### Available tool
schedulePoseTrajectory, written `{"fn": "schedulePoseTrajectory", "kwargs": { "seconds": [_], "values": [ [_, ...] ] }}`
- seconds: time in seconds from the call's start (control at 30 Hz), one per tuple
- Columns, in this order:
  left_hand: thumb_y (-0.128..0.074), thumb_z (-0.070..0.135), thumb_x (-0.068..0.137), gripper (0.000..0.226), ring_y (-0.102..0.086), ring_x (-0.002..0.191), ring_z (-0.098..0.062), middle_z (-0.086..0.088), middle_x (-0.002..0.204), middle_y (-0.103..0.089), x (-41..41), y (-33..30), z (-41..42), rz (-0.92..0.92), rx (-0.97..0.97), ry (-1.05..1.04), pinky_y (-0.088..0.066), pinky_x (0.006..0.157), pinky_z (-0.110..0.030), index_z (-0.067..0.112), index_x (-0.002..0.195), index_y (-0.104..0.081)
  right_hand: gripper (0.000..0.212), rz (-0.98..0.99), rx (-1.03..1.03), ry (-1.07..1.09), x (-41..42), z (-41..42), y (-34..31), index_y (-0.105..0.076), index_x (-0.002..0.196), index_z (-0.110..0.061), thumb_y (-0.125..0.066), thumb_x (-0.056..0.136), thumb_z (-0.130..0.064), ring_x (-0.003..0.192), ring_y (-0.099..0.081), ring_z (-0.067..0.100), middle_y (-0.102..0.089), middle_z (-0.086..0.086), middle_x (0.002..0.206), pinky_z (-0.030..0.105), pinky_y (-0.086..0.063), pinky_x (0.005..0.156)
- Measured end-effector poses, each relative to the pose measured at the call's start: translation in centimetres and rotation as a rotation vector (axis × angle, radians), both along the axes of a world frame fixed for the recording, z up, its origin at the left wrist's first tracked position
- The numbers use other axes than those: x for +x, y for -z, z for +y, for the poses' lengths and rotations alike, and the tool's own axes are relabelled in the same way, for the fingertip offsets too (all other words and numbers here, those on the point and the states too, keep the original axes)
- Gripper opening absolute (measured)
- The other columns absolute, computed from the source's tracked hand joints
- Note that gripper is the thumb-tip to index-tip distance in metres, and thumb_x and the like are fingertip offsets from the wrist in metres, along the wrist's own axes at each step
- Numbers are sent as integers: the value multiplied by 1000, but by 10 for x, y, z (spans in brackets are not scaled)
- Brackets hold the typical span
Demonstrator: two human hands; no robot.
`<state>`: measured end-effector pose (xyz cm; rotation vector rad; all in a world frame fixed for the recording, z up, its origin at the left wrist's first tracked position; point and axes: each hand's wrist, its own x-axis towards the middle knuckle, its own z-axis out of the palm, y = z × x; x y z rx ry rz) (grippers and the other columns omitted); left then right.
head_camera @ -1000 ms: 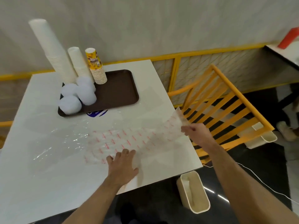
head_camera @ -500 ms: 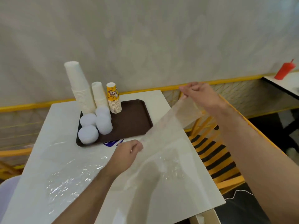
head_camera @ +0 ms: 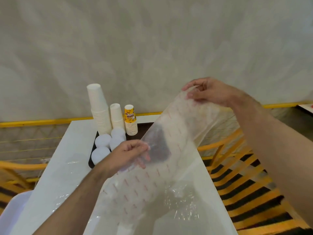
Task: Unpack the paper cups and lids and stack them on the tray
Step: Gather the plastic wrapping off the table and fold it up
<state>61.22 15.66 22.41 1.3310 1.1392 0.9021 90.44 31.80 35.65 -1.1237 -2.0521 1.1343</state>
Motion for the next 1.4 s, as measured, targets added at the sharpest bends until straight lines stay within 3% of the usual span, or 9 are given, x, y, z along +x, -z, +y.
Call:
{"fn": "schedulePoseTrajectory", "kwargs": {
  "seconds": [0.2, 0.37, 0.5, 0.57, 0.63, 0.73, 0.83, 1.03, 1.4],
  "values": [
    [-65, 12, 92, 35, -66, 98, -37, -16, 109, -74, 5, -6, 7, -44, -94, 40, -58, 81, -35, 13, 127, -62, 22, -175, 51, 0, -11, 21, -22, -45, 116, -14, -61, 100, -15, 52, -67, 16, -78, 4, 85, 27, -45, 49],
    [-65, 7, 93, 34, -68, 103, -37, -17, 114, -72, 18, -18, 27, -65, -166, 67, -50, 100, -53, 16, 126, -66, 49, -319, 147, -67, -23, 28, -32, -44, 135, -24, -71, 93, -24, 67, -70, 14, -78, -2, 90, 34, -53, 70],
    [-64, 8, 94, 23, -70, 93, -27, -11, 106, -75, 22, -26, 40, 8, -65, -25, -51, 92, -44, 19, 111, -75, 64, 174, 408, 401, 3, 36, -1, -49, 134, -30, -80, 81, -44, 95, -63, 6, -68, -12, 108, 26, -52, 87],
    [-63, 9, 95, 22, -73, 85, -23, -8, 105, -76, 20, -30, 42, 6, -27, -62, -53, 75, -31, 21, 110, -74, 65, 539, 261, 614, 16, 25, 36, -49, 135, -25, -76, 82, -50, 107, -57, 6, -58, -11, 116, 23, -45, 92],
    [-61, 9, 96, 22, -74, 78, -19, -4, 101, -77, 17, -34, 44, -5, -14, -89, -51, 63, -22, 20, 111, -71, 44, 796, -238, 449, 16, 9, 88, -62, 116, -30, -70, 84, -59, 101, -59, 7, -56, -9, 111, 25, -45, 86],
    [-60, 10, 97, 21, -75, 78, -18, -2, 100, -75, 15, -39, 49, 9, 7, -109, -49, 65, -25, 23, 109, -71, 43, 710, -678, -32, -8, -18, 148, -73, 110, -19, -72, 82, -51, 106, -68, 18, -66, 7, 124, 28, -53, 87],
    [-61, 10, 97, 20, -74, 73, -16, -4, 97, -71, 11, -44, 54, 20, 32, -174, -51, 68, -29, 20, 110, -71, 63, 603, -691, -284, -38, -29, 161, -61, 132, 0, -83, 80, -27, 130, -56, 37, -57, 23, 140, 41, -47, 108],
    [-64, 7, 93, 38, -70, 97, -38, -24, 115, -69, -6, -47, 53, -74, -31, -169, -55, 90, -45, 19, 130, -63, 30, 533, -614, -246, -61, -15, 124, -73, 117, -12, -58, 91, -13, 96, -75, 27, -74, 15, 114, 36, -61, 84],
    [-53, 9, 101, 30, -75, 77, -22, -12, 89, -75, -9, -59, 54, -46, -38, -120, -62, 75, -37, 17, 126, -66, 36, 454, -682, -349, -60, -6, 88, -68, 127, -18, -51, 97, -8, 86, -76, 31, -74, 22, 107, 47, -55, 87]
  ]
}}
